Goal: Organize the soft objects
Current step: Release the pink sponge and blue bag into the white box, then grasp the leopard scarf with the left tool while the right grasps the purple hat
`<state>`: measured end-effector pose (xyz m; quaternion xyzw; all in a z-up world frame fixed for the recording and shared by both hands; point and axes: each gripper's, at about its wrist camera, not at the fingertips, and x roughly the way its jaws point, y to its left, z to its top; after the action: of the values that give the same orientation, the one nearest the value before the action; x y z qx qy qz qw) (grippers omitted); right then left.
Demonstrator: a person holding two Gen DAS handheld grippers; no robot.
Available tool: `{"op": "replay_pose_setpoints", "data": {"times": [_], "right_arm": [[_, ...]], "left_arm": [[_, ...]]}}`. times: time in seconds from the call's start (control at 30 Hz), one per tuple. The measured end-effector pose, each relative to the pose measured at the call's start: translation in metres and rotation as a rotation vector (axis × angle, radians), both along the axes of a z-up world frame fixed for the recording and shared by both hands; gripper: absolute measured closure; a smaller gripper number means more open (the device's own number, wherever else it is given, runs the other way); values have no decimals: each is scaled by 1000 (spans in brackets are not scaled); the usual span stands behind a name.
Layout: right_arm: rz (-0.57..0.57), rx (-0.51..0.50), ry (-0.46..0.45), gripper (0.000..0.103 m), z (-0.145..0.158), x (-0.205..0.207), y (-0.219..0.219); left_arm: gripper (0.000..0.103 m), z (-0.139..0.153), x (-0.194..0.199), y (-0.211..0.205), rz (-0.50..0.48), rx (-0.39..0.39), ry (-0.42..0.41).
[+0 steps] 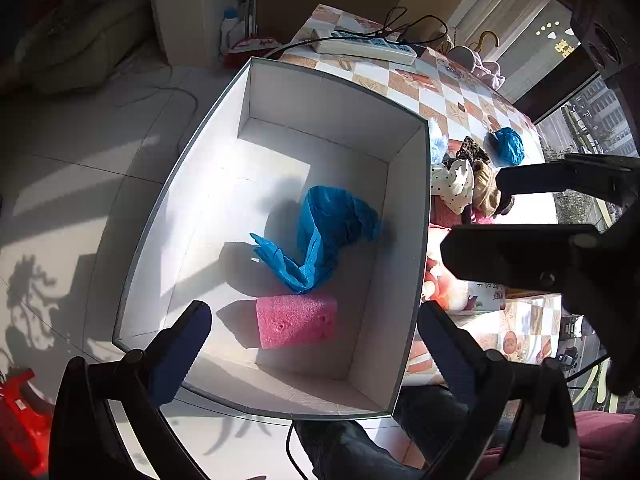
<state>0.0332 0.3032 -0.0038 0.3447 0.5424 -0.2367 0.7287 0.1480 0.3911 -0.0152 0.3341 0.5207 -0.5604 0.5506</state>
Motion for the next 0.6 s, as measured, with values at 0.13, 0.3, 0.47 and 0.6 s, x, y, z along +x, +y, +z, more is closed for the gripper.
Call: {"op": "replay_pose_setpoints", "data": {"times": [0.13,0.3,0.47,0.6], "right_arm": [[-85,8,-9,1,14,-29,-17],[-238,-15,-20,1,42,-100,-49],[-452,-33,22,1,49,-193,-90],[-630,53,132,1,-1,-263,-125]], "left_arm": [[0,10,-6,-14,-26,-16,59],[0,26,-29,-36,-92,-25,51],[0,31,-67,-68,-175,0,-4],[0,22,-103,-99,-241,55,-92]]}}
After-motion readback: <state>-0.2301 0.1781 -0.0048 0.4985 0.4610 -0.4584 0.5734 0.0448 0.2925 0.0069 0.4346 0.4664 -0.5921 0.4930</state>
